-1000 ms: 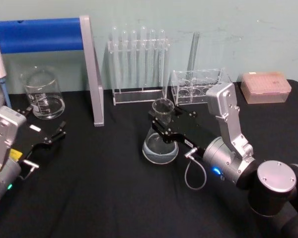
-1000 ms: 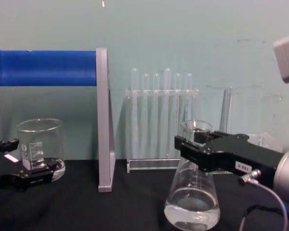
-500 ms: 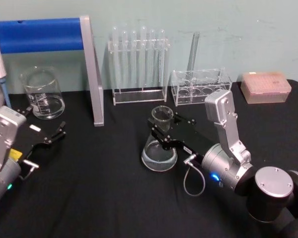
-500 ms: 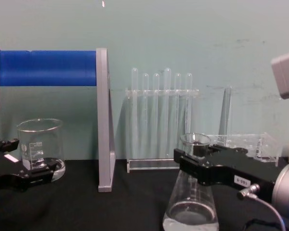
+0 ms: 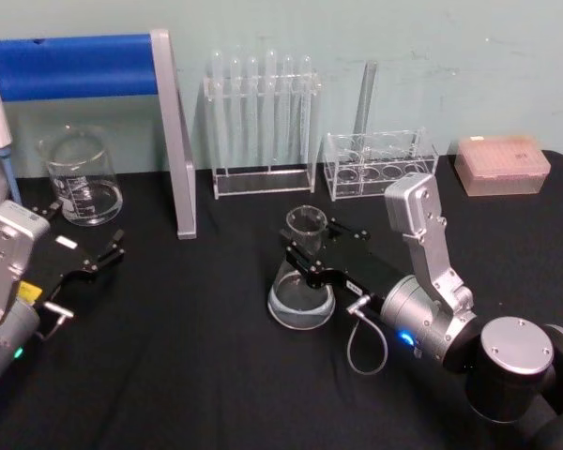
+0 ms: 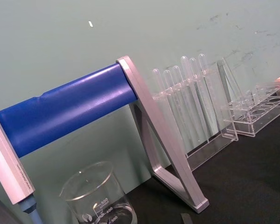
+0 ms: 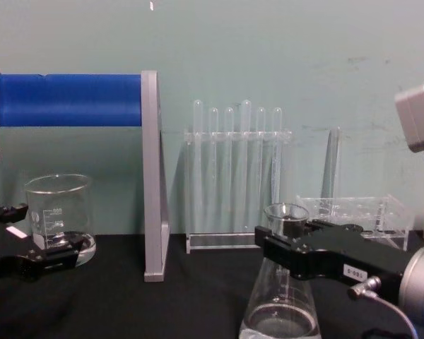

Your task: Grasp the erlenmeyer flask with one hand, shake it three times, then place it back.

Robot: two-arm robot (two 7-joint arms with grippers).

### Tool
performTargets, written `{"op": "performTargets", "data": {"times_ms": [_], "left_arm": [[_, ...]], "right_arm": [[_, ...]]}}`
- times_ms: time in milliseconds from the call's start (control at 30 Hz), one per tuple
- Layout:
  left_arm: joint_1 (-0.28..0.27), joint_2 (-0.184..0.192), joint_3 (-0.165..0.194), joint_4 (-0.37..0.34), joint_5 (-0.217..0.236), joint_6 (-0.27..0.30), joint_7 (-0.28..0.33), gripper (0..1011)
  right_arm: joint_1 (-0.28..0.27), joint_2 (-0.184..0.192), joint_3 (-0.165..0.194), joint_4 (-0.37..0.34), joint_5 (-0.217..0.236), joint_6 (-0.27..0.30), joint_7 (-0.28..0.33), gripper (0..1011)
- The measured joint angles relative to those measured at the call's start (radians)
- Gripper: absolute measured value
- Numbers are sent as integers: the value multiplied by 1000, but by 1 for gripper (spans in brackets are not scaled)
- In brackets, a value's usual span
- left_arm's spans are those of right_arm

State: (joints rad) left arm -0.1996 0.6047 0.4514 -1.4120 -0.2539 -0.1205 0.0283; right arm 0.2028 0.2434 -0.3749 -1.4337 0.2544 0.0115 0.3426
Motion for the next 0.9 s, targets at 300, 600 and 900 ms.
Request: {"op": "performTargets", "data": {"times_ms": [300, 600, 900], "left_arm": [[0, 0, 0, 0, 0, 0, 0, 1001], [0, 0, 0, 0, 0, 0, 0, 1001], [0, 0, 0, 0, 0, 0, 0, 1001]], "right_arm": [[0, 1, -3, 0, -1, 5, 0, 450], [1, 2, -4, -1, -4, 7, -1, 450], [1, 2, -4, -2, -4, 7, -2, 484]]}}
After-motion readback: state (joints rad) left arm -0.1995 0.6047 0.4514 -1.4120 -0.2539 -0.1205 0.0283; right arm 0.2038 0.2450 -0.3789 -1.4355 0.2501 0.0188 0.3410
